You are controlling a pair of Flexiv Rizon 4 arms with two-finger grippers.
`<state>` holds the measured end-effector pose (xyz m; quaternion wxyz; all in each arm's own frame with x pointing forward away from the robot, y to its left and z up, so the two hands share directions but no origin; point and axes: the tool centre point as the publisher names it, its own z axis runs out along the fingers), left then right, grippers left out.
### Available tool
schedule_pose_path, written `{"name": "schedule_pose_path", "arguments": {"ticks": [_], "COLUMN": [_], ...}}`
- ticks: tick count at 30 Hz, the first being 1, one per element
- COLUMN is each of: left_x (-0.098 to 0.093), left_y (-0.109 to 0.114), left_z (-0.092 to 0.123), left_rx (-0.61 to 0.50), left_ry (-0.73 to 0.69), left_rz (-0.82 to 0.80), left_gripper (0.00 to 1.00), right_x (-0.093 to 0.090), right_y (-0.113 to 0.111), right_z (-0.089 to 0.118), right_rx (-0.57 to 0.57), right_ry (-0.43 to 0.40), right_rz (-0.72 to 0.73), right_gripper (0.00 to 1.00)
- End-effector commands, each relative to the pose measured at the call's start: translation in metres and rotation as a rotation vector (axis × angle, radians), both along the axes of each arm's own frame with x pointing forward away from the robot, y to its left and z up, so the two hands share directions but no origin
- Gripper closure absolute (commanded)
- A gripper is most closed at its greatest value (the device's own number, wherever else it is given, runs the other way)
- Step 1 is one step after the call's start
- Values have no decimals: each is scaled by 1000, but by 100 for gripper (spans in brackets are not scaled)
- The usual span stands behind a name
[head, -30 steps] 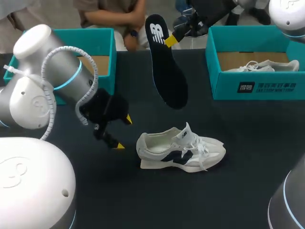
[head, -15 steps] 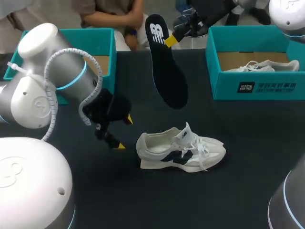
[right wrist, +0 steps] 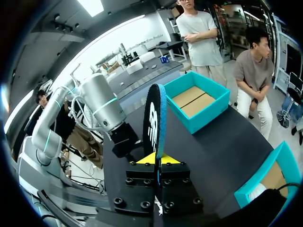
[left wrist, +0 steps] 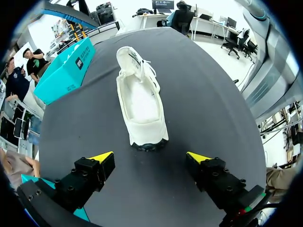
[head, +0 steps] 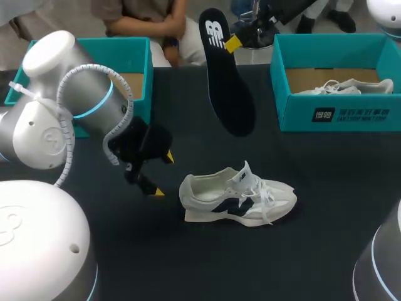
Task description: Take the shoe out of the shoebox, open the shoe tongue, remove and reinsert the insole, then place the shoe into the shoebox
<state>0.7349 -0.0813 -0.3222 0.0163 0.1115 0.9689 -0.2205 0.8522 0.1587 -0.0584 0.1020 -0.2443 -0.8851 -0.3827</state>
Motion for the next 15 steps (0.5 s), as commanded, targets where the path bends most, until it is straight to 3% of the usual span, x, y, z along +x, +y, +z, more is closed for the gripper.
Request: {"name": "schedule_pose_path", "arguments": {"ticks": [1, 15], "left_x": [0, 0], "left_y": [0, 0], "left_z": [0, 0], "left_rx": [2, 2], "left_ry": [-1, -1], "left_rz": [1, 1], "left_gripper": [0, 0], "right_x": [-1, 0], "right_y": [3, 3], "right_z": [-8, -3], "right_rx": [16, 29], "right_ry": [11, -13], "right_rz": [3, -14], "right_gripper": [100, 100]}}
